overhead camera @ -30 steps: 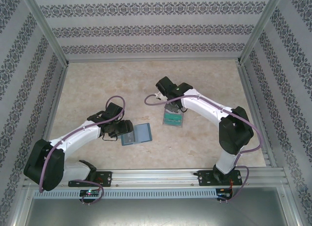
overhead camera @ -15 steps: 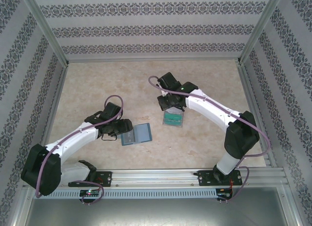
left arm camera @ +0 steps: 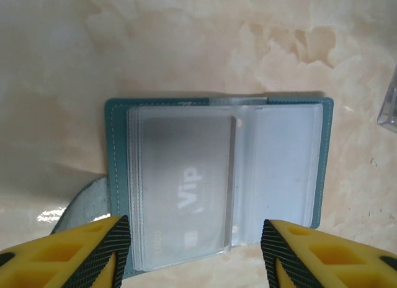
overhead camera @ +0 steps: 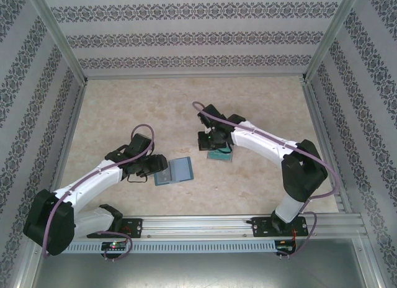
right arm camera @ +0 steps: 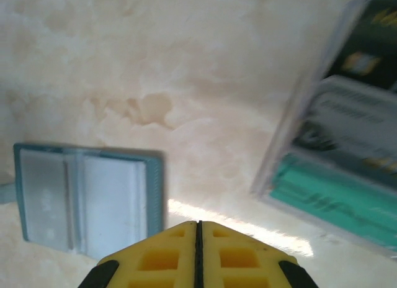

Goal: Take the credit cards out of the card holder

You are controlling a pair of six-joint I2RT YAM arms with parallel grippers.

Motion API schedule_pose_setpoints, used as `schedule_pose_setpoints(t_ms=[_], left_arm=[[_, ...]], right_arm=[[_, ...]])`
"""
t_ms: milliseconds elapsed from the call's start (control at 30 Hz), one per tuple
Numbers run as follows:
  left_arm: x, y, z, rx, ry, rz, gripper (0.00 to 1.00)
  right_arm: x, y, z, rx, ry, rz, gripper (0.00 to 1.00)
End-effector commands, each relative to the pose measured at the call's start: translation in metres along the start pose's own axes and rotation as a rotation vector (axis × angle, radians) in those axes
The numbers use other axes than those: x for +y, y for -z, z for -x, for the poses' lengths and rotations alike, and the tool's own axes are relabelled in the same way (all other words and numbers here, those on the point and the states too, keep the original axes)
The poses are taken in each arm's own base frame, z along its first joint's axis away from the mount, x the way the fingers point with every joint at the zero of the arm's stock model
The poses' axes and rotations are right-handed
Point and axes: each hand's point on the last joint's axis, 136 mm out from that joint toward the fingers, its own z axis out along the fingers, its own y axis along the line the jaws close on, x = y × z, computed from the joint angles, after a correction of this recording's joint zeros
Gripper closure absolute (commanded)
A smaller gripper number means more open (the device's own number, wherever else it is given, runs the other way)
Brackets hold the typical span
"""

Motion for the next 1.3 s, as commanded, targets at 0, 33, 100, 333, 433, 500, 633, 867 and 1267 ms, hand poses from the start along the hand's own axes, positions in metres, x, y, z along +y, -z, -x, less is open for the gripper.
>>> schedule_pose_setpoints(t_ms=[0,33,100,333,433,500,633,867,1267], left_arm=[[0.002,0.000,-0.009,0.022,0.026,-0.021,0.43],[0.001,-0.001,-0.009,0.022,0.028,-0.028,0.44],[0.000,-0.002,-0.011,0.028,0.027,-0.041,0.48],[-0.001,-0.007,-0.014,0.046,0.027,-0.051,0.53],[-0.004,-0.007,-0.013,0.049,0.018,-0.057,0.54],[-0.006,-0.007,-0.013,0.048,0.008,-0.061,0.55],[-0.011,-0.009,-0.013,0.056,-0.011,-0.066,0.58],[-0.007,-0.020,-0.017,0.085,-0.021,-0.021,0.59],[0.009,-0.032,-0.021,0.114,-0.009,0.058,0.61]], right_arm=[[0.019,-0.020,-0.022,0.074,-0.014,0.035,1.00],[0.025,-0.025,-0.027,0.093,-0.008,0.049,1.00],[0.035,-0.034,-0.035,0.119,0.000,0.066,1.00],[0.040,-0.062,-0.058,0.195,0.004,0.045,1.00],[0.036,-0.072,-0.067,0.226,0.002,0.028,1.00],[0.033,-0.076,-0.071,0.236,-0.001,0.019,1.00],[0.028,-0.084,-0.075,0.249,-0.005,-0.002,1.00],[0.021,-0.093,-0.081,0.274,-0.012,-0.023,1.00],[0.020,-0.096,-0.084,0.284,-0.016,-0.024,1.00]])
